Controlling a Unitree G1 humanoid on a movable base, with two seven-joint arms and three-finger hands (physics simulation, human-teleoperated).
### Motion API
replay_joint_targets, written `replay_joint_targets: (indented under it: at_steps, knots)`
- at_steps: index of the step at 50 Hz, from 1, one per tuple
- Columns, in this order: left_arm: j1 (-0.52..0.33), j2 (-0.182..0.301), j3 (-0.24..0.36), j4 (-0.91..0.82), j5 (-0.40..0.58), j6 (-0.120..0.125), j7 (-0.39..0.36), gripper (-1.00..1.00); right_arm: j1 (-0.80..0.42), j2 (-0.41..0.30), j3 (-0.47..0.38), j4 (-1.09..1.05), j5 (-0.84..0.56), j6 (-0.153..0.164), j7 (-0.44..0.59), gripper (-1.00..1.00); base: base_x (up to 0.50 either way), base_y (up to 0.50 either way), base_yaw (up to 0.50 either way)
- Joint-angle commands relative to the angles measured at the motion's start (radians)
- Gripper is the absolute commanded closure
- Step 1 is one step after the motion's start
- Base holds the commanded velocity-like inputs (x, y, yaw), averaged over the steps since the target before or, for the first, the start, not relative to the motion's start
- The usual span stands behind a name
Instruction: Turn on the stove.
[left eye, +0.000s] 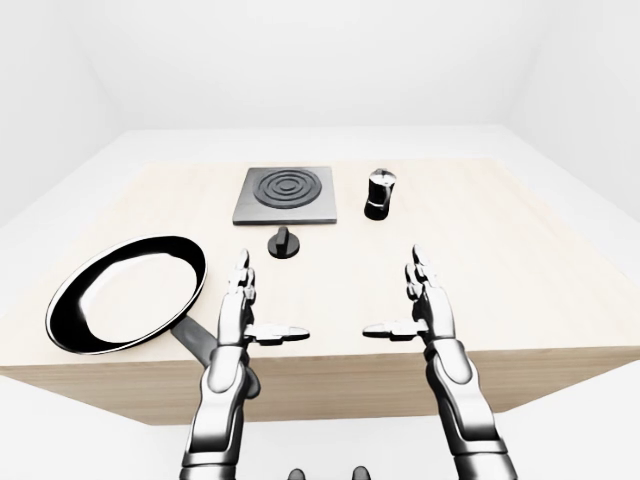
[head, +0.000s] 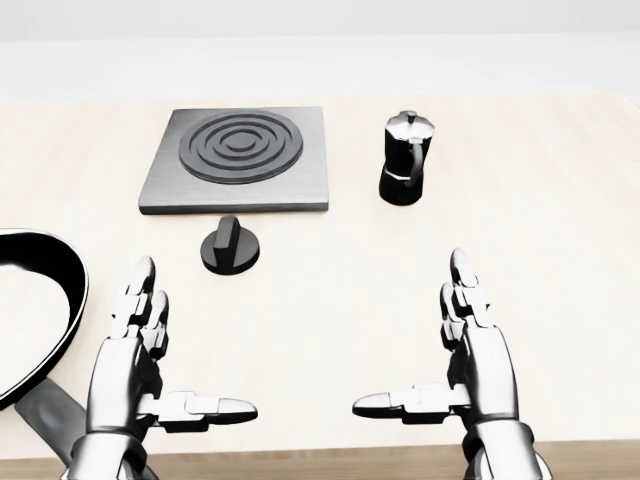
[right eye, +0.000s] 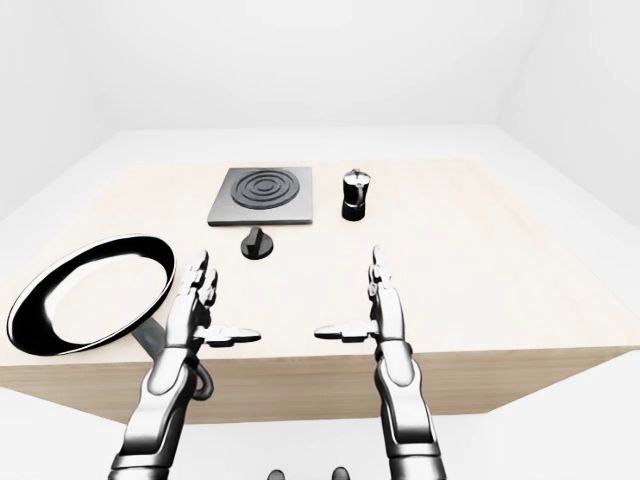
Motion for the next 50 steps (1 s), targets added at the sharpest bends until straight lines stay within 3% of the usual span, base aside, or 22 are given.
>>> replay_joint_targets:
  at_steps: [1,10,14,17,20,29,33,39,50]
  knots:
    - [-0.006,0.012,0.025,0.016,-0.015,-0.006,-0.026,-1.0,-0.01,-0.012,-0.03,0.021,0.02,-0.007,0.019,-1.0,0.0,0.0,0.0]
    - [-0.011,0.013,0.027,0.03,-0.018,-0.009,-0.026,-1.0,-0.016,-0.014,-0.031,0.031,0.019,-0.002,0.011,-1.0,0.0,0.0,0.0]
    - [-0.008,0.012,0.024,0.018,-0.016,0.001,-0.025,-1.0,-0.018,-0.014,-0.03,0.043,0.018,-0.012,0.011,-1.0,0.0,0.0,0.0]
    - [-0.012,0.013,0.025,0.036,-0.015,-0.013,-0.026,-1.0,-0.018,-0.014,-0.029,0.044,0.017,-0.014,0.01,-1.0,0.0,0.0,0.0]
    - [-0.01,0.013,0.024,0.025,-0.015,-0.005,-0.025,-1.0,-0.018,-0.014,-0.029,0.044,0.017,-0.014,0.01,-1.0,0.0,0.0,0.0]
    - [-0.011,0.013,0.024,0.034,-0.014,-0.011,-0.026,-1.0,-0.018,-0.014,-0.029,0.038,0.016,-0.005,0.006,-1.0,0.0,0.0,0.0]
    - [-0.008,0.013,0.022,0.022,-0.011,0.0,-0.024,-1.0,-0.018,-0.015,-0.03,0.043,0.016,-0.008,0.007,-1.0,0.0,0.0,0.0]
    - [-0.011,0.013,0.024,0.034,-0.011,-0.008,-0.026,-1.0,-0.017,-0.014,-0.029,0.04,0.015,-0.007,0.007,-1.0,0.0,0.0,0.0]
    - [-0.009,0.012,0.022,0.021,-0.009,0.007,-0.024,-1.0,-0.019,-0.015,-0.03,0.044,0.017,-0.009,0.007,-1.0,0.2,0.0,0.0]
